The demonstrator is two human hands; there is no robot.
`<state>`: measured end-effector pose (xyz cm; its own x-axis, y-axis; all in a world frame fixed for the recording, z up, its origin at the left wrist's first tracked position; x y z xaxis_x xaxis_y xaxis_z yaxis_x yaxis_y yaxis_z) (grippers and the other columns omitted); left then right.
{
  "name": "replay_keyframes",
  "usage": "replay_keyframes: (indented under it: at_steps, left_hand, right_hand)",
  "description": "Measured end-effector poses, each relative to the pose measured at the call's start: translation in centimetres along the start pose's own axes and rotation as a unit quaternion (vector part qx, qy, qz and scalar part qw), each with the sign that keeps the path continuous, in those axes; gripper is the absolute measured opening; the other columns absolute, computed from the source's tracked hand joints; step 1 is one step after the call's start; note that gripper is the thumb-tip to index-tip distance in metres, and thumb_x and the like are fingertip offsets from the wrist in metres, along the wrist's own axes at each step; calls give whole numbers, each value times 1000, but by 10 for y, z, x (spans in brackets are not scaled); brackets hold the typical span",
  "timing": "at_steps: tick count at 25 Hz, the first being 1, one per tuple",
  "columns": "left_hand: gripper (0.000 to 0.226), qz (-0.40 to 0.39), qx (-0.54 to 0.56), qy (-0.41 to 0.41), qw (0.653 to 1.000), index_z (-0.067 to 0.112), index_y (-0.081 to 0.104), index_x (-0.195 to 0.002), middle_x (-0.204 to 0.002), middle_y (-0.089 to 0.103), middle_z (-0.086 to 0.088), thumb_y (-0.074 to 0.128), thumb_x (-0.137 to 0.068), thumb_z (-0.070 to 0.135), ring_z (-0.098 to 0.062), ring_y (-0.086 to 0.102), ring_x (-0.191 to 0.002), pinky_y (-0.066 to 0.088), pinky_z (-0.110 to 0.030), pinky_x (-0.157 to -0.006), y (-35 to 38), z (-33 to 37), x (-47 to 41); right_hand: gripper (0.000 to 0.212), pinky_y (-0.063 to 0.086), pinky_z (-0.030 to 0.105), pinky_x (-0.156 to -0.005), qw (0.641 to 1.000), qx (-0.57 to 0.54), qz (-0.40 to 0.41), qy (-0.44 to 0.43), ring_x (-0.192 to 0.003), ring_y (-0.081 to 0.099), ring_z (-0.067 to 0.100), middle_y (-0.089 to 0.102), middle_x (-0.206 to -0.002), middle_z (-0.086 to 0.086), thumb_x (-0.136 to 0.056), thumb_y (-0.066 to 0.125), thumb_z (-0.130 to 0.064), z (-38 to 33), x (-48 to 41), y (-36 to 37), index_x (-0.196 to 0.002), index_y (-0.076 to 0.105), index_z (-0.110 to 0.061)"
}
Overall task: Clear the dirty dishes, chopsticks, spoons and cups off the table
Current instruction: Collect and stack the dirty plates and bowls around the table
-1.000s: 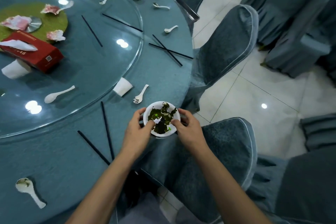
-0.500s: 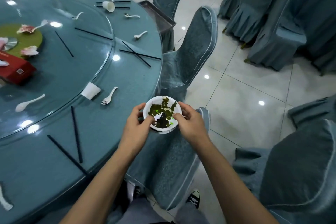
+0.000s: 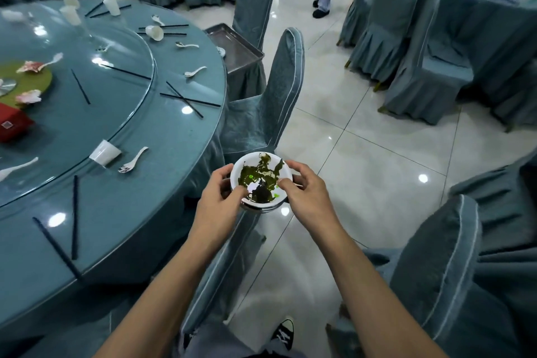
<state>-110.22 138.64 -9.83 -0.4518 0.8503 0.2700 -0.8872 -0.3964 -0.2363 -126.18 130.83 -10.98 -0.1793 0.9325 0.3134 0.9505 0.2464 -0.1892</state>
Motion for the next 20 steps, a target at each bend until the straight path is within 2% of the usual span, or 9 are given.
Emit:
replay_keyframes:
  at_steps: [2,6,9,12,17,20]
  left_hand:
    - [44,-2,-4,-1,1000,34,56,-131,-118,67,9,62,-94,12,-7,65,-110,54,-34,-98,17,5,3]
    - [42,-15,-11,-2,1000,37,58,-127,-116,68,13,61,-93,12,-5,65,-109,54,-39,-101,46,15,2]
    - [42,-30,-13,-1,999,37,59,-126,-116,69,13,62,-92,13,-4,65,-107,55,-40,-100,65,23,-4]
    - [45,-48,-14,-2,999,39,60,-126,-118,69,11,65,-83,25,-5,66,-108,55,-41,-100,83,29,-12]
    - [48,-62,-17,0,998,38,61,-123,-116,71,11,64,-76,29,-8,66,-111,53,-46,-103,114,40,-51]
    - [51,-87,-22,-1,996,38,60,-125,-117,71,10,62,-74,33,-10,66,-112,53,-46,-102,139,53,-87]
  right_hand:
    - [38,59,39,-92,1000,-5,9,2,-99,72,13,74,-113,-4,-93,63,-15,3,-1,-16,-127,63,-32]
    - [38,59,42,-92,999,-9,28,12,-98,72,14,74,-110,-6,-91,64,-17,11,-5,-47,-126,63,-32]
    - [33,59,44,-91,999,-17,40,19,-96,73,14,75,-107,-6,-91,64,-18,14,-13,-64,-113,64,-42]
    - [32,59,47,-91,998,-25,55,30,-94,73,15,75,-103,-8,-86,65,-22,16,-25,-78,-103,64,-48]
    - [39,59,46,-91,997,-24,73,33,-93,73,13,75,-105,-7,-84,65,-23,16,-64,-100,-122,66,-36]
    - [38,59,44,-91,995,-24,90,37,-94,72,11,74,-105,-8,-89,66,-19,12,-100,-118,-124,65,-34]
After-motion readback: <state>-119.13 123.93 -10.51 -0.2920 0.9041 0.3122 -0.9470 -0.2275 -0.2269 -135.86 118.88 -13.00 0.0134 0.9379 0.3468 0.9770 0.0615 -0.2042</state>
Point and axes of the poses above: each hand's wrist, its own x-axis away from the middle knuckle, its own y-axis out of the palm, z = x × y, the point moved 3 cm from there along -x, towards the middle knuckle
